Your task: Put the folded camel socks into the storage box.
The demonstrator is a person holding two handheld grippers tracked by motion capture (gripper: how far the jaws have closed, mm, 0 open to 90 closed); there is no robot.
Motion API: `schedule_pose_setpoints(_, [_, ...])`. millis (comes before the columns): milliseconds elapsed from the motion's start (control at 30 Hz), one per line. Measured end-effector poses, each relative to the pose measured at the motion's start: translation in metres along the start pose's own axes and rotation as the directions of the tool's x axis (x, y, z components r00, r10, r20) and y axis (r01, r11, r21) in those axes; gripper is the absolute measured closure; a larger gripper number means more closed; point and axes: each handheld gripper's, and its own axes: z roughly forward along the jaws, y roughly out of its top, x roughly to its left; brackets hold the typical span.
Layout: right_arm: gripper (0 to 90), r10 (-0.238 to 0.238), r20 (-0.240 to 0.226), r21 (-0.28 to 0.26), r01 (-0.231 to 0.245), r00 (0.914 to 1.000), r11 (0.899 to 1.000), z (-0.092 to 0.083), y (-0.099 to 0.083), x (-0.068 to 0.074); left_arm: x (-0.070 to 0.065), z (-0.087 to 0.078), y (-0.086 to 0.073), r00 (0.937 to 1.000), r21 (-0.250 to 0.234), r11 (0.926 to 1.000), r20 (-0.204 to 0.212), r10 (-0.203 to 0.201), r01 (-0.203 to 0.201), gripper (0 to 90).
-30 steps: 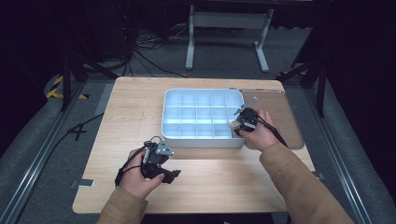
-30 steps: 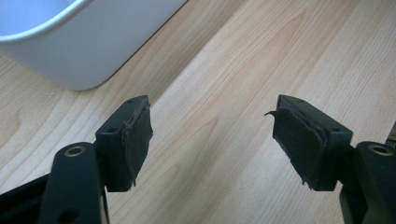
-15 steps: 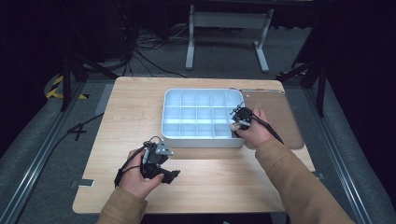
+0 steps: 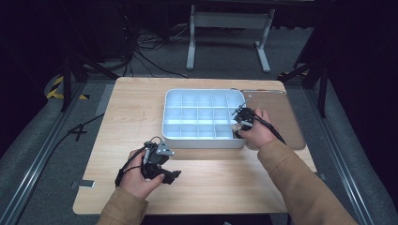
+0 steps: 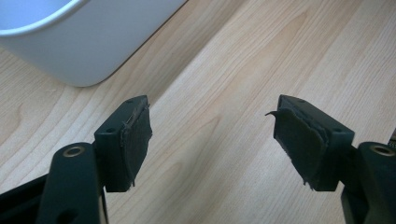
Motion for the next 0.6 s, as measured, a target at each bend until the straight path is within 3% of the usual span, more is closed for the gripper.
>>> schedule_pose_setpoints(367, [60.7,0.01,-0.025,-0.1,-0.012,0.9996,0.995,-0.029,-0.01,-0.001,0.001,-0.003,-0.003,1.0,0.014,0.9999,-0.003,-0.002,0.002,28.3])
schedule_pose_setpoints(600, [58.1,0.01,-0.046,-0.214,-0.02,0.9989,0.977,-0.054,-0.019,0.002,0.001,-0.004,-0.005,0.9999,-0.004,1.0,-0.011,-0.008,0.008,28.3])
